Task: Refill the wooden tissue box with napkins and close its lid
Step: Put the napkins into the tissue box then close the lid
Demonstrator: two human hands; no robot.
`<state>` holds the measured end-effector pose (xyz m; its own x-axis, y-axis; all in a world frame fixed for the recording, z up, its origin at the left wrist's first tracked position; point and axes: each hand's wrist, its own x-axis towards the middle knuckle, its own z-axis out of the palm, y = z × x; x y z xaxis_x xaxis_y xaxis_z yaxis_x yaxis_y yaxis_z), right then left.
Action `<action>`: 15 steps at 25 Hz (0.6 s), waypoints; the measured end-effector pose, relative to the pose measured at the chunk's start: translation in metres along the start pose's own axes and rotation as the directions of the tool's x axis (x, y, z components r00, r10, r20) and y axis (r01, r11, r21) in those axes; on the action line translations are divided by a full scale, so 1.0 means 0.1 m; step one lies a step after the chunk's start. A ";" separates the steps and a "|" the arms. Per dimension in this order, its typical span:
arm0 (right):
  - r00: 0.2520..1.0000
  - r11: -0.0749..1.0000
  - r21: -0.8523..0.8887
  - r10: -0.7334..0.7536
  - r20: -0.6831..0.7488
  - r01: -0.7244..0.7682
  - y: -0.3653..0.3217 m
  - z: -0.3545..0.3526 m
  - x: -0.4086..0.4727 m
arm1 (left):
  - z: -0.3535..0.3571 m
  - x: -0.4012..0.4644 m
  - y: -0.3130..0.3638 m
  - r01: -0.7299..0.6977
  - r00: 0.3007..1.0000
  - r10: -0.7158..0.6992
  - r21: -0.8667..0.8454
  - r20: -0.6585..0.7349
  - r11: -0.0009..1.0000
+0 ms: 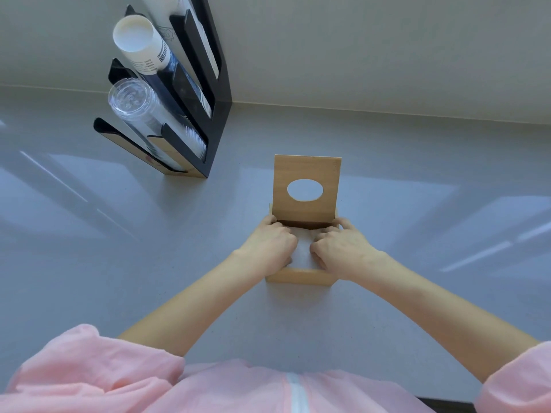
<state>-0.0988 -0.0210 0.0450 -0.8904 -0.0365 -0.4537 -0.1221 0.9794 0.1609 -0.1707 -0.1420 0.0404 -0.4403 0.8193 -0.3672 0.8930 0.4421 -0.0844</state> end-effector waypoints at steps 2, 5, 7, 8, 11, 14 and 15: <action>0.999 0.997 -0.081 0.007 0.053 -0.003 0.01 -0.02 0.02 | 0.02 0.04 -0.01 -0.011 0.999 0.009 0.060 0.036 0.998; 0.995 0.990 -0.142 0.003 0.100 0.011 -0.01 -0.05 0.05 | 0.04 0.07 -0.04 -0.047 0.997 0.041 0.096 0.066 0.994; 0.996 0.992 -0.128 0.002 0.084 0.009 -0.01 -0.06 0.05 | 0.06 0.08 -0.07 -0.071 0.995 0.065 0.077 0.073 0.995; 0.998 0.996 -0.094 0.004 0.060 0.002 0.00 -0.05 0.04 | 0.06 0.08 -0.08 -0.076 0.995 0.072 0.062 0.068 0.995; 0.996 0.988 0.154 0.028 -0.081 -0.015 0.05 -0.01 -0.02 | 0.06 0.02 -0.11 -0.080 0.996 0.077 -0.088 -0.037 0.993; 0.962 0.873 0.487 0.141 -0.234 -0.009 0.14 -0.05 -0.13 | -0.02 -0.11 -0.15 -0.061 0.984 -0.015 -0.417 -0.178 0.907; 0.938 0.814 0.581 0.205 -0.281 -0.004 0.19 -0.07 -0.17 | -0.05 -0.15 -0.16 -0.067 0.963 -0.078 -0.507 -0.259 0.859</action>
<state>-0.0892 -0.0034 0.0613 -0.9830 0.1108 -0.1463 0.1589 0.9128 -0.3761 -0.1786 -0.1597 0.0520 -0.5177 0.8489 -0.1069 0.7495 0.5102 0.4218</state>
